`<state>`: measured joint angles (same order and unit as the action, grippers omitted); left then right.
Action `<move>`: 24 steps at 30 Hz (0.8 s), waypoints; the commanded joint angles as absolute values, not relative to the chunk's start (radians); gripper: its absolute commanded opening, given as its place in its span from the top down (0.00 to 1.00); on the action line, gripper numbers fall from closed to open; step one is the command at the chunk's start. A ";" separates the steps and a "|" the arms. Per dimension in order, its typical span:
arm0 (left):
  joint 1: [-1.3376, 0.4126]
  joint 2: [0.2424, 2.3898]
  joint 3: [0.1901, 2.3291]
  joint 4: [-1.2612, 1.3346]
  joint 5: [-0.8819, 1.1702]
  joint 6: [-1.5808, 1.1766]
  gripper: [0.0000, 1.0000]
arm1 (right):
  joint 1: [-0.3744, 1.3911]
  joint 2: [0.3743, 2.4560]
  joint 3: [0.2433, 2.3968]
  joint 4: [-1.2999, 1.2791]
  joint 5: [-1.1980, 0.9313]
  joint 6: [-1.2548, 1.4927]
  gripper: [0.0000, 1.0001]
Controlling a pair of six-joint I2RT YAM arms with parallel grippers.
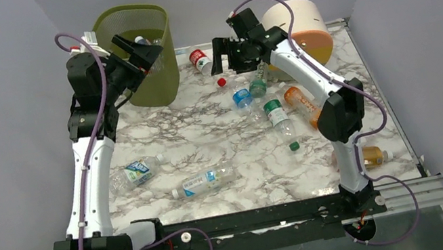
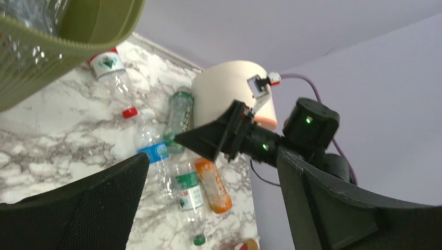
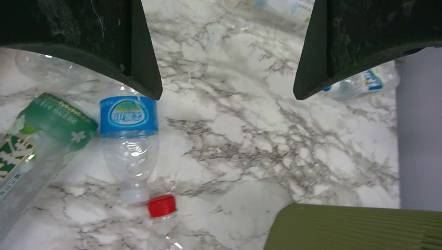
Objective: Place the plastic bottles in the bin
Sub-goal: Place the plastic bottle in the trash bin, then pick up the plastic bottle at the center of the board.
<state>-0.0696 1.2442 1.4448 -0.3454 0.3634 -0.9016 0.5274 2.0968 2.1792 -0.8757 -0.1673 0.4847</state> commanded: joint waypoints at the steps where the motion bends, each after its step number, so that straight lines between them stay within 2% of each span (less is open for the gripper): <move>1: -0.085 1.172 1.369 -0.436 0.426 -0.910 0.01 | 0.521 2.048 1.982 -0.561 -0.047 0.390 0.00; 7: -0.103 1.124 1.316 -0.510 0.430 -0.885 0.01 | 0.522 2.121 1.987 -0.427 0.016 0.312 0.01; 10: -0.103 1.117 1.313 -0.533 0.434 -0.865 0.01 | 0.522 2.163 1.993 -0.379 0.044 0.280 0.05; 14: -0.103 1.110 1.308 -0.566 0.436 -0.835 0.01 | 0.521 2.223 2.024 -0.364 0.058 0.261 0.16; 21: -0.103 1.103 1.286 -0.594 0.437 -0.791 0.01 | 0.528 2.309 2.039 -0.376 0.062 0.256 0.21; 24: -0.103 1.100 1.281 -0.598 0.435 -0.780 0.01 | 0.531 2.324 2.030 -0.362 0.067 0.260 0.30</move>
